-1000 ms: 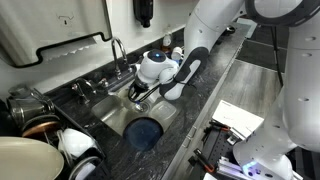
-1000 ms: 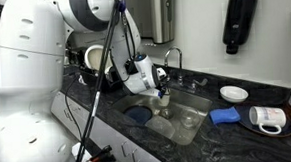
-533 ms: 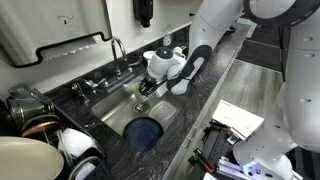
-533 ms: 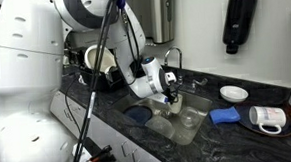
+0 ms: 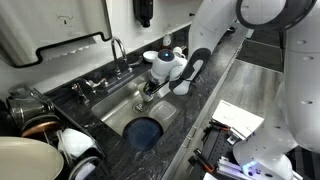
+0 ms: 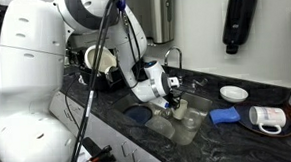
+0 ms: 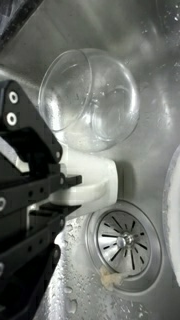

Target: Put the fork in the white cup then move the cup to the right

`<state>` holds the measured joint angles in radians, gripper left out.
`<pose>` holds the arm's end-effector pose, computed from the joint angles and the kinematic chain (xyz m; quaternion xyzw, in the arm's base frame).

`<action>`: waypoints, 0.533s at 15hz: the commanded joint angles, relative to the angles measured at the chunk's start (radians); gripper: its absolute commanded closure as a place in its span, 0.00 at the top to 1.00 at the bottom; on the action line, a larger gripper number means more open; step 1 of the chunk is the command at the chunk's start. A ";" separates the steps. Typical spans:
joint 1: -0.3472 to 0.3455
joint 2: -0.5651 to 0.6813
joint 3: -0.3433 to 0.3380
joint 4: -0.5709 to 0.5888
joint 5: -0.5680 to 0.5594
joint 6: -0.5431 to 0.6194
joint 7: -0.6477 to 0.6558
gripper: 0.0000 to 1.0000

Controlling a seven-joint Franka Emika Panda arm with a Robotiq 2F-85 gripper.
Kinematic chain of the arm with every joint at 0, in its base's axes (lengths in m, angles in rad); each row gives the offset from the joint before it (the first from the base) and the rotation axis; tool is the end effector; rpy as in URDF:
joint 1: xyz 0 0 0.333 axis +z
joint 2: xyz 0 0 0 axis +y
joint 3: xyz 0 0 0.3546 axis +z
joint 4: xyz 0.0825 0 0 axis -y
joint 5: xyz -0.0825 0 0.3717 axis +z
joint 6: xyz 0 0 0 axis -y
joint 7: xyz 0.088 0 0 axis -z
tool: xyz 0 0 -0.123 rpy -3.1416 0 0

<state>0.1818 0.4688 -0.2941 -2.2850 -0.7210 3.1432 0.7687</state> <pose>0.5622 -0.0032 0.2136 0.9762 -0.0501 0.2003 0.0672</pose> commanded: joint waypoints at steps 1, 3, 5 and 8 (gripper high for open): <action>0.084 0.045 -0.069 0.034 -0.004 0.002 0.069 0.04; 0.121 0.059 -0.097 0.046 -0.002 -0.001 0.101 0.04; 0.146 0.064 -0.112 0.051 0.001 -0.011 0.122 0.04; 0.173 0.062 -0.126 0.049 0.004 -0.025 0.147 0.49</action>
<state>0.3194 0.5114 -0.3967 -2.2561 -0.7204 3.1391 0.8880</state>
